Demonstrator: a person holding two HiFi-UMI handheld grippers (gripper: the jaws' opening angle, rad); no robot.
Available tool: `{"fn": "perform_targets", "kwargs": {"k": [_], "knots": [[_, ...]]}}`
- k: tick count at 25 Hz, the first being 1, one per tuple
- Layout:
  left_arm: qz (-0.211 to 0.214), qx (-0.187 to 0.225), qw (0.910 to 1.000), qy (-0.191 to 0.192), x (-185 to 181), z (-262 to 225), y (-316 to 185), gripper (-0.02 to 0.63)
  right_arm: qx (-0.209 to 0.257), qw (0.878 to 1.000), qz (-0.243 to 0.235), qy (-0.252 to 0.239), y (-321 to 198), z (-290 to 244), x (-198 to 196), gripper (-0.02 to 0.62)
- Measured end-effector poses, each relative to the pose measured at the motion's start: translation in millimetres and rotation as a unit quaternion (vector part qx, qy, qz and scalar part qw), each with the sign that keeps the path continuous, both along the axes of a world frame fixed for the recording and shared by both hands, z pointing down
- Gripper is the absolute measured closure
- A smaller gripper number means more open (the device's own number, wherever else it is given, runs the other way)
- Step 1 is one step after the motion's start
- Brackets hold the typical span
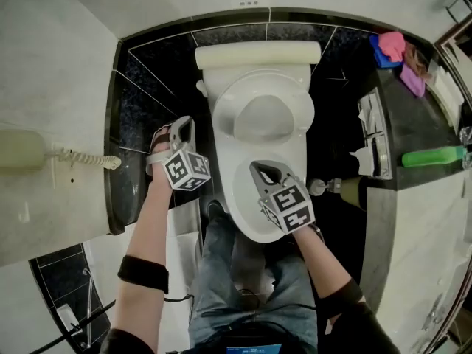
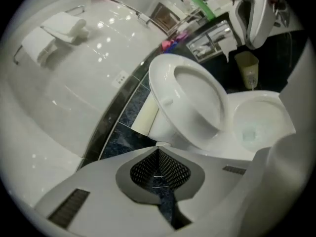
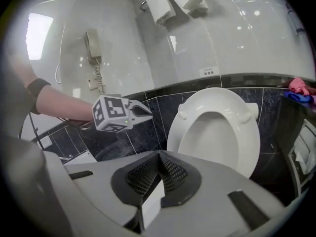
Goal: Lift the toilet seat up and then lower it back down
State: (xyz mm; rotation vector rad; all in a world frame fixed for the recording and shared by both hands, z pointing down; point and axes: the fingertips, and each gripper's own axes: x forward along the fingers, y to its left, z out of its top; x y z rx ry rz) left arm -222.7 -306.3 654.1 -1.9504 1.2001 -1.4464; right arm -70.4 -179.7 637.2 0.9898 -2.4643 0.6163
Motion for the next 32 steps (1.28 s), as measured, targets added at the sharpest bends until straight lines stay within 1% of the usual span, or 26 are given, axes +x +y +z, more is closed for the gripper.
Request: {"fn": "perform_targets", "kwargs": {"k": [2, 4, 6, 8, 10, 12, 14, 18, 20, 22, 26, 29, 32], "knots": [[-0.008, -0.011, 0.9991, 0.041, 16, -17, 32, 0.598, 0.001, 1.000, 0.004, 0.010, 14, -12, 18, 0.589], [-0.020, -0.021, 0.9956, 0.089, 35, -38, 62, 0.598, 0.003, 1.000, 0.006, 0.014, 27, -26, 33, 0.589], [-0.036, -0.031, 0.9895, 0.137, 55, -61, 92, 0.598, 0.004, 1.000, 0.007, 0.015, 41, -42, 47, 0.589], [-0.044, -0.042, 0.9822, 0.178, 73, -74, 118, 0.598, 0.011, 1.000, 0.009, 0.019, 52, -52, 64, 0.589], [-0.055, -0.051, 0.9723, 0.221, 90, -87, 140, 0.598, 0.016, 1.000, 0.009, 0.020, 63, -66, 80, 0.589], [-0.073, -0.061, 0.9579, 0.271, 106, -101, 162, 0.598, 0.018, 1.000, 0.008, 0.020, 76, -77, 94, 0.589], [-0.085, -0.072, 0.9443, 0.310, 120, -116, 184, 0.598, 0.019, 1.000, 0.007, 0.024, 90, -86, 108, 0.589], [-0.096, -0.088, 0.9243, 0.359, 143, -149, 218, 0.598, 0.013, 0.999, 0.003, 0.031, 117, -97, 132, 0.589], [-0.111, -0.095, 0.9135, 0.380, 148, -160, 236, 0.598, 0.004, 1.000, 0.003, 0.031, 131, -108, 140, 0.589], [-0.119, -0.100, 0.9055, 0.395, 151, -171, 250, 0.598, 0.001, 0.999, 0.005, 0.036, 141, -115, 149, 0.589], [-0.133, -0.113, 0.8949, 0.411, 149, -190, 274, 0.599, -0.011, 0.999, 0.019, 0.044, 158, -133, 163, 0.589], [-0.145, -0.113, 0.8881, 0.421, 136, -200, 285, 0.598, -0.015, 0.998, 0.034, 0.048, 168, -148, 168, 0.589], [-0.142, -0.115, 0.8839, 0.431, 127, -209, 289, 0.598, -0.008, 0.998, 0.047, 0.052, 171, -157, 170, 0.589]]}}
